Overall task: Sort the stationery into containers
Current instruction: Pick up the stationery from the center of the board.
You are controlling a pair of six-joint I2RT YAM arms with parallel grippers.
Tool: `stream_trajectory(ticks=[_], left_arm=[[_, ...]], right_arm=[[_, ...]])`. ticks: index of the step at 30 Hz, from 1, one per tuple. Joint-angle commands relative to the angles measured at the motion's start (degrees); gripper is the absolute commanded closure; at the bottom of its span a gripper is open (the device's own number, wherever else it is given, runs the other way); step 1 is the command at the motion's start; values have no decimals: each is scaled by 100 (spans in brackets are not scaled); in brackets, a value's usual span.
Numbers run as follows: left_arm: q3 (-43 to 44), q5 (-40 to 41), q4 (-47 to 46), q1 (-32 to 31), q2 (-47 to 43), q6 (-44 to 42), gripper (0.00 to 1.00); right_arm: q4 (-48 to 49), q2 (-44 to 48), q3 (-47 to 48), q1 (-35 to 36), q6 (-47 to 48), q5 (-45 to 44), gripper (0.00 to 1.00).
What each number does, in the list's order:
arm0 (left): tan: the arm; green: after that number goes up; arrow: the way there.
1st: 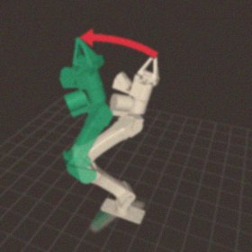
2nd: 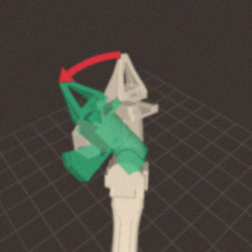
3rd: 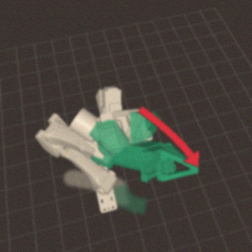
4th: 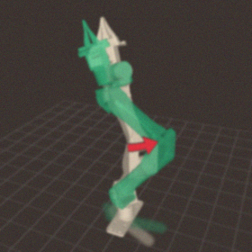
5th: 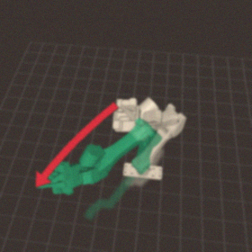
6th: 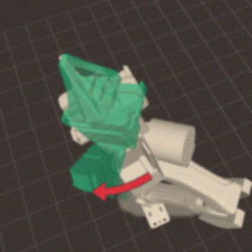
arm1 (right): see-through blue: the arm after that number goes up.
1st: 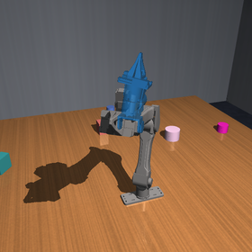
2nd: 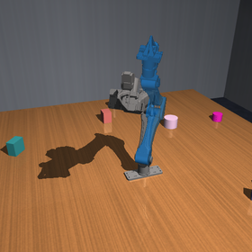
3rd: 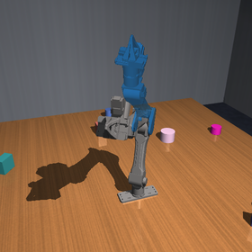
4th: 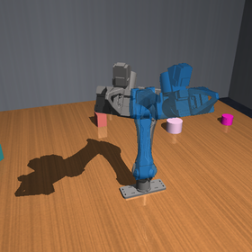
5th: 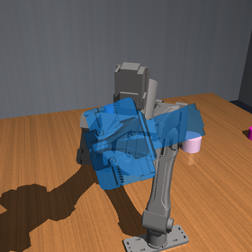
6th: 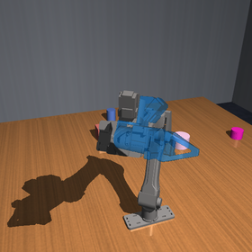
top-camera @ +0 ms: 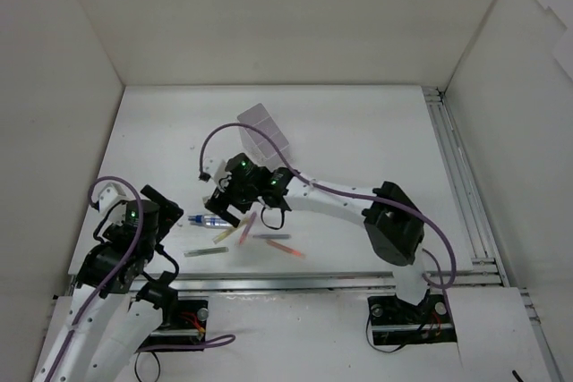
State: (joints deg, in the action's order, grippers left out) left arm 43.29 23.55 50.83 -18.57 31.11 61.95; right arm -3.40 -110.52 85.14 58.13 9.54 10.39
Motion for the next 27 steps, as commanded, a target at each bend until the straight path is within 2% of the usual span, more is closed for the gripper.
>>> stream_trajectory(ticks=[1, 2, 13, 16, 17, 19, 23, 27], left_arm=[[171, 334, 322, 46, -26, 343, 0], [180, 378, 383, 46, -44, 405, 0], [31, 563, 428, 46, -738, 247, 0], [39, 598, 472, 46, -730, 238, 0], [31, 615, 489, 46, -703, 238, 0], [39, 624, 507, 46, -668, 230, 0], [48, 624, 472, 46, -528, 203, 0], [39, 633, 428, 46, -457, 177, 0]], right_arm=[[496, -241, 538, 119, 373, -47, 6], [550, -329, 591, 128, 399, 32, 10], [1034, -1393, 1065, 190, 391, 472, 15], [1060, -1560, 1171, 199, 382, 481, 19], [1069, -1586, 1180, 199, 373, 499, 26], [1122, -1630, 1162, 216, 364, 516, 31], [1201, -1718, 1101, 252, 364, 525, 35], [1201, -1745, 1101, 304, 408, 508, 46]])
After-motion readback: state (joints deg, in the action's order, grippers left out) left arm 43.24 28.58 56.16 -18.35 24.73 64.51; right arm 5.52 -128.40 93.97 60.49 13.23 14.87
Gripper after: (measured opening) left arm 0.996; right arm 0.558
